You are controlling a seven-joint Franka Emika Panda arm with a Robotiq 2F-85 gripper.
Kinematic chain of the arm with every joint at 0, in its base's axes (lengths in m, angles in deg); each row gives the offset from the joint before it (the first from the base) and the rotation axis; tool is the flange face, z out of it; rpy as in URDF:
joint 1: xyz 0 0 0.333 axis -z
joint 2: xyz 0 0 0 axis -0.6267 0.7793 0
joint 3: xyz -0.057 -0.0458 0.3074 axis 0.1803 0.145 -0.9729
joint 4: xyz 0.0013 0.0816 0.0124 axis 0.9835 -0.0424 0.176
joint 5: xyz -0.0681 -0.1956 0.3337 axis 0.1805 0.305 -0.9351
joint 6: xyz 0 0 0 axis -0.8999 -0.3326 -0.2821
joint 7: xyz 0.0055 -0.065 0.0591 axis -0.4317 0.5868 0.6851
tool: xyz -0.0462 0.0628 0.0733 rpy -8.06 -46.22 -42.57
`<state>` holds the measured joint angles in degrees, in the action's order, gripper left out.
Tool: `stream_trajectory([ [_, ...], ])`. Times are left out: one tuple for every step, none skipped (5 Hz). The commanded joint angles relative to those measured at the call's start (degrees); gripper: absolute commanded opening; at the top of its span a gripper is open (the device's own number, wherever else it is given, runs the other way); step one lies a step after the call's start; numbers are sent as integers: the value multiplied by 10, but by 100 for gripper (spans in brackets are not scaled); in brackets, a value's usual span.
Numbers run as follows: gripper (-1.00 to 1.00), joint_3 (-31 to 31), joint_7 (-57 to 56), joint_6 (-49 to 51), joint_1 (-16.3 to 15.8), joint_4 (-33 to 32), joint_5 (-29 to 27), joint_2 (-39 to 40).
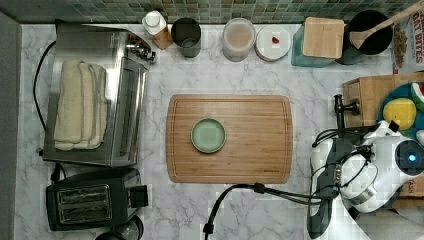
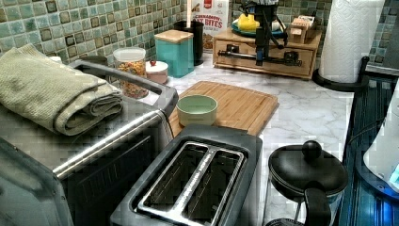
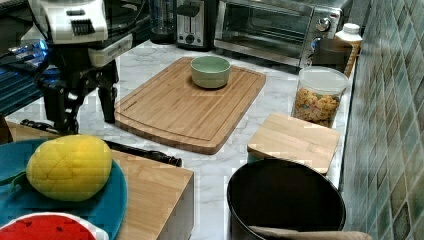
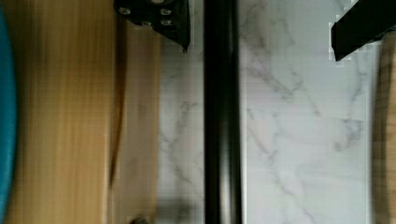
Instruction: Open the drawer.
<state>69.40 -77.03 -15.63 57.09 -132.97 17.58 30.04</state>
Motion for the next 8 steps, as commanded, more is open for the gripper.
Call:
stream_trajectory([
  [100, -29, -32, -51, 20, 6, -82, 1],
  [100, -37, -17, -73, 7, -24, -106, -9],
  [100, -28, 36, -87, -26, -57, -90, -27],
  [100, -35, 75, -100, -54, -86, -77, -36],
  [100, -48, 104, -132, -75, -115, -64, -37],
  [100, -74, 110, -139, -82, -146, -84, -49],
  [100, -96, 155, -149, -105, -189, -93, -80],
  [100, -99, 233, -126, -147, -222, -61, -120],
])
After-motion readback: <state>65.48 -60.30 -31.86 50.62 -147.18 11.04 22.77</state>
